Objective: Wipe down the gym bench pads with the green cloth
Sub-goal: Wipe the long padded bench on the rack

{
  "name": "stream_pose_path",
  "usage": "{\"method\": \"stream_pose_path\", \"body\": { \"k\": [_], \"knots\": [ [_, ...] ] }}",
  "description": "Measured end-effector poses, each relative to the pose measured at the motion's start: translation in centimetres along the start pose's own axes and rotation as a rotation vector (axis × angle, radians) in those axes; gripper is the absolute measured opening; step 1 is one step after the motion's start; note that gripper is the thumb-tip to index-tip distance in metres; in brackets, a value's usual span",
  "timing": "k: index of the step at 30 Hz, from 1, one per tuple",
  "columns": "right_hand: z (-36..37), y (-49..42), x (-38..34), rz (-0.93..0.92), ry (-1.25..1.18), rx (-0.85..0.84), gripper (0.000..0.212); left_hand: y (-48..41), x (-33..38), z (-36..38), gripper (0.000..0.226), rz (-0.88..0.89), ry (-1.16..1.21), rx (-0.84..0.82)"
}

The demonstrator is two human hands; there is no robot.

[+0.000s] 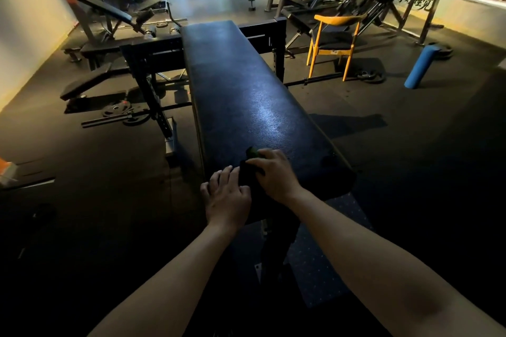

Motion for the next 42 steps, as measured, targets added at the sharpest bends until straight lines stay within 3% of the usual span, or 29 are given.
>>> {"method": "stream_pose_path", "body": {
  "k": [7,10,21,28,35,39,42],
  "knots": [
    [-2.8,1.1,5.2,0.096,0.160,-0.010,0.032,0.6,5.6,1.1,0.058,0.194,-0.071,-0.062],
    [-4.5,1.6,7.8,0.175,0.183,0.047,0.032,1.0,5.8,2.0,0.074,0.260,-0.191,-0.026],
    [-7.7,4.2,13.2,0.574,0.177,0.220,0.048,0.7,5.8,2.2,0.067,0.247,-0.152,0.034],
    [-4.9,4.8,8.0,0.368,0.155,0.307,0.047,0.5,5.8,2.7,0.063,0.244,-0.148,0.058],
    [-3.8,4.9,5.2,0.118,0.056,0.241,0.042,0.5,5.7,2.5,0.068,0.246,-0.144,0.068],
    [-7.7,6.4,10.6,0.366,0.159,0.373,0.042,0.6,5.7,2.4,0.066,0.251,-0.123,0.077],
    [-8.8,8.2,13.2,0.558,0.209,0.333,0.037,0.7,5.8,2.4,0.067,0.252,-0.115,0.071]
  ]
}}
Point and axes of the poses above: each hand's wrist, its own y-axis away from the middle knuckle, its own z-axis out of the palm, x = y × z, the point moved 5 cm from there along -y, towards the middle knuckle, and after that the axes turned 7 degrees about -z, right-handed, at the moved point
